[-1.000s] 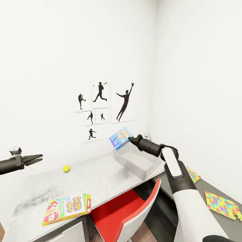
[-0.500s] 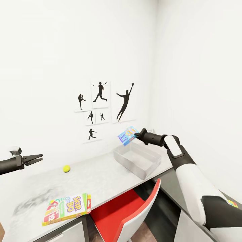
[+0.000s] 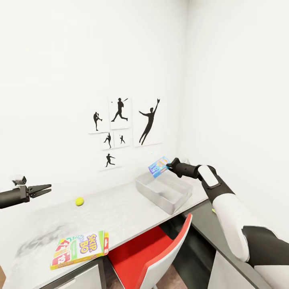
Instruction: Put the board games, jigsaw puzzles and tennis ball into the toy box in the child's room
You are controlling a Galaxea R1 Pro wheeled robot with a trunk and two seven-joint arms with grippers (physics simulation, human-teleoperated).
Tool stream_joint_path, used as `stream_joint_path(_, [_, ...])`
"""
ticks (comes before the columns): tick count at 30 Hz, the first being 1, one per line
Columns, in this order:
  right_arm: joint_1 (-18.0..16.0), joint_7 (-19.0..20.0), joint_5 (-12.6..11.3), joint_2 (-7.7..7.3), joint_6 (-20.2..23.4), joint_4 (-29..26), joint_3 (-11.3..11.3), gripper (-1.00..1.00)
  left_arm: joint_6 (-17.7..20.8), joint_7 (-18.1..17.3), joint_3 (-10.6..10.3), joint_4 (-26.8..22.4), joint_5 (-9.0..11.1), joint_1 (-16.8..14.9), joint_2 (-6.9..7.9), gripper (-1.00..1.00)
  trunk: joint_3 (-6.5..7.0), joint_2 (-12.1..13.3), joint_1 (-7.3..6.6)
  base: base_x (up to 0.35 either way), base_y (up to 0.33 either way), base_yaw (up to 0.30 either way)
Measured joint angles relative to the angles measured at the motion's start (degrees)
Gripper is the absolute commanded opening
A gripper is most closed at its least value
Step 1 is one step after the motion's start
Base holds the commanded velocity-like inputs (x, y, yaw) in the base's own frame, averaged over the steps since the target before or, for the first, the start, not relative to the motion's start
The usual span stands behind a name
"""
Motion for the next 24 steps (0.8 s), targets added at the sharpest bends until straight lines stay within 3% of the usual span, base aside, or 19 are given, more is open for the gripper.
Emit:
stream_joint_path(15, [0.71,0.04,0.07,-0.12,-2.69,0.13,0.18,-1.00,0.00,0.00,0.00,0.00,0.00,-0.02,0.00,1.00,0.00,0.00,0.00,0.000,0.000,0.000])
stream_joint_path(24, [0.86,0.11,0.27,-0.04,-2.55,0.17,0.27,-1.00,0.00,0.01,0.00,0.00,0.01,0.00,0.00,1.00,0.00,0.00,0.00,0.000,-0.101,0.000])
